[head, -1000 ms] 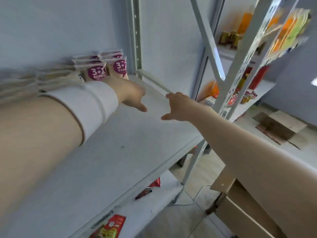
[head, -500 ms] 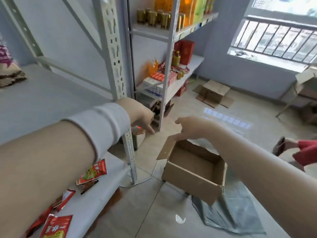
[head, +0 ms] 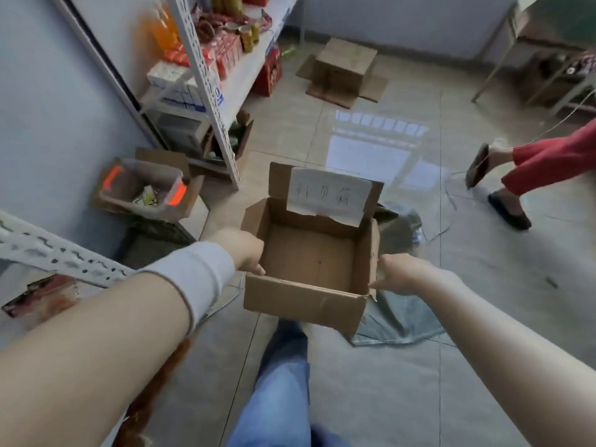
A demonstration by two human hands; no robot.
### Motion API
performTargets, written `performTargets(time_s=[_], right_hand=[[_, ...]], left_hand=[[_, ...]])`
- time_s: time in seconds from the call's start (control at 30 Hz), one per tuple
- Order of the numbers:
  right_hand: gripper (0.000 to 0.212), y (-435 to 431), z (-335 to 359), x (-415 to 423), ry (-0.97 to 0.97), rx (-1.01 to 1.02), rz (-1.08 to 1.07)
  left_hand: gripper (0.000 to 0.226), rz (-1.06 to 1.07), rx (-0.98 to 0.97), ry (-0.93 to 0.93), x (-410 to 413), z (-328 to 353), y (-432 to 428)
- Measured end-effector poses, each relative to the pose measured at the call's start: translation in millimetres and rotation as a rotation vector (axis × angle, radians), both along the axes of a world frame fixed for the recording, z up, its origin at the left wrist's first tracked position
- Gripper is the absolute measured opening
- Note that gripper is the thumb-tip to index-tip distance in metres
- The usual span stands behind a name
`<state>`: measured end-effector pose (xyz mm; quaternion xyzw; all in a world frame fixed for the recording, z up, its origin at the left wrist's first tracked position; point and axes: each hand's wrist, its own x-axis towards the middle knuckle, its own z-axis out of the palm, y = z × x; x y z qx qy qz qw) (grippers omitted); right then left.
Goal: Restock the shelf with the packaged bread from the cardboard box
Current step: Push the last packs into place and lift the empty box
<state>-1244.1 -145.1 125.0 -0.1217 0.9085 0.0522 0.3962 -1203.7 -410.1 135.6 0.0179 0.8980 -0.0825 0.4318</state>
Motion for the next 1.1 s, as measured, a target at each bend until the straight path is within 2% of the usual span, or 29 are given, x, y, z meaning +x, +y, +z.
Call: performTargets(time_s=[0.1, 0.2, 0.33, 0.43, 0.53, 0.63, 0.77, 0.9, 1.1], right_hand=[[0.052, -3, -66, -40, 0.003, 0.023, -0.114], [0.052, -3, -138, -64, -0.015, 0.002, -0.311], [0.063, 6, -226, -88, -0.024, -0.088, -0.626], [0.064, 15, -283, -104, 0.051, -0.193, -0.829], [0.057, 19, -325, -111, 0.131, -0.273, -0.956], [0.046, 22, -346, -109, 0.226, -0.303, -1.032], [0.04, 24, -357, -103, 0.318, -0.342, -1.077], [0.044, 24, -359, -103, 0.334, -0.354, -1.115], [0.044, 32, -338, -93, 0.312, -0.364, -1.1]], left_hand=[[0.054, 0.025, 0.04, 0.048, -40, -72, -14], [0.061, 0.172, 0.114, 0.059, -66, -145, -28], [0.071, 0.59, 0.251, 0.058, -90, -235, -60], [0.069, 0.935, 0.39, 0.172, -106, -297, -76], [0.06, 1.11, 0.519, 0.304, -112, -343, -83], [0.055, 1.232, 0.59, 0.377, -105, -367, -81], [0.056, 1.3, 0.556, 0.485, -96, -380, -74], [0.051, 1.275, 0.525, 0.577, -97, -379, -71], [0.047, 1.239, 0.558, 0.603, -81, -358, -60]])
